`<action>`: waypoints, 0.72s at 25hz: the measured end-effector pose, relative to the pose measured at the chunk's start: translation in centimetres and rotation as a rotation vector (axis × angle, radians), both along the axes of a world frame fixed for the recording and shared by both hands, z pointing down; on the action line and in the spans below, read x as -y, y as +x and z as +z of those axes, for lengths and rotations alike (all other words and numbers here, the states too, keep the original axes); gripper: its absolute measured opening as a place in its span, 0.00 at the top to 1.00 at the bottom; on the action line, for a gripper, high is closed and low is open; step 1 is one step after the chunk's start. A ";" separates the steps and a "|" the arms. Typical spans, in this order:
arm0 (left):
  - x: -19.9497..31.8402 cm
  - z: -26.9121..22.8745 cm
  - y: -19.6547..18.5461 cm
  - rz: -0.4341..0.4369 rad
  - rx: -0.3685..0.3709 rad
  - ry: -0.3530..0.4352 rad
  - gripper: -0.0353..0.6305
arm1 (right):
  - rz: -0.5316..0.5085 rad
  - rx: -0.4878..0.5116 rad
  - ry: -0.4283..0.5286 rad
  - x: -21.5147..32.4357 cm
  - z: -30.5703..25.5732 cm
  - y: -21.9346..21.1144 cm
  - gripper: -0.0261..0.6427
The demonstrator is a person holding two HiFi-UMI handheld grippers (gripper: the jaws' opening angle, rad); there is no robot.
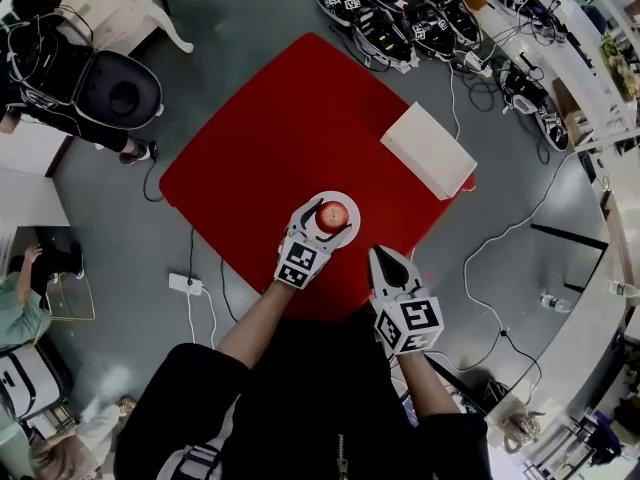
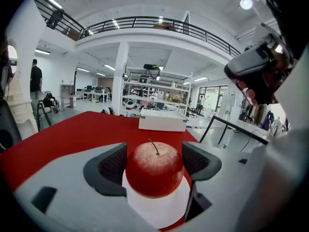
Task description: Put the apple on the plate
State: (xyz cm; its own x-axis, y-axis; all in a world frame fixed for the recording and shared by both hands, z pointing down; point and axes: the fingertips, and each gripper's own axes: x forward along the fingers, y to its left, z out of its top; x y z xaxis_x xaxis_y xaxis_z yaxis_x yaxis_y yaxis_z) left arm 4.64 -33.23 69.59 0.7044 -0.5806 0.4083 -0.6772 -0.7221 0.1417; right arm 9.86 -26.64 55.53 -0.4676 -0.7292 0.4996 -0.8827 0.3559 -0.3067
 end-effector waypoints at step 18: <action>0.1 4.0 0.7 0.003 0.038 -0.026 0.41 | 0.034 -0.007 -0.039 -0.7 1.3 2.2 0.94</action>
State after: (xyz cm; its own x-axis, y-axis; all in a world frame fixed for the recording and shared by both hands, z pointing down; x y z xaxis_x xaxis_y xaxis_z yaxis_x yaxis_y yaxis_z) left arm 5.37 -33.36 73.62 0.6900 -0.5672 0.4496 -0.6800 -0.7208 0.1343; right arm 12.01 -25.96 56.79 -0.4396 -0.7246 0.5308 -0.8962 0.3138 -0.3138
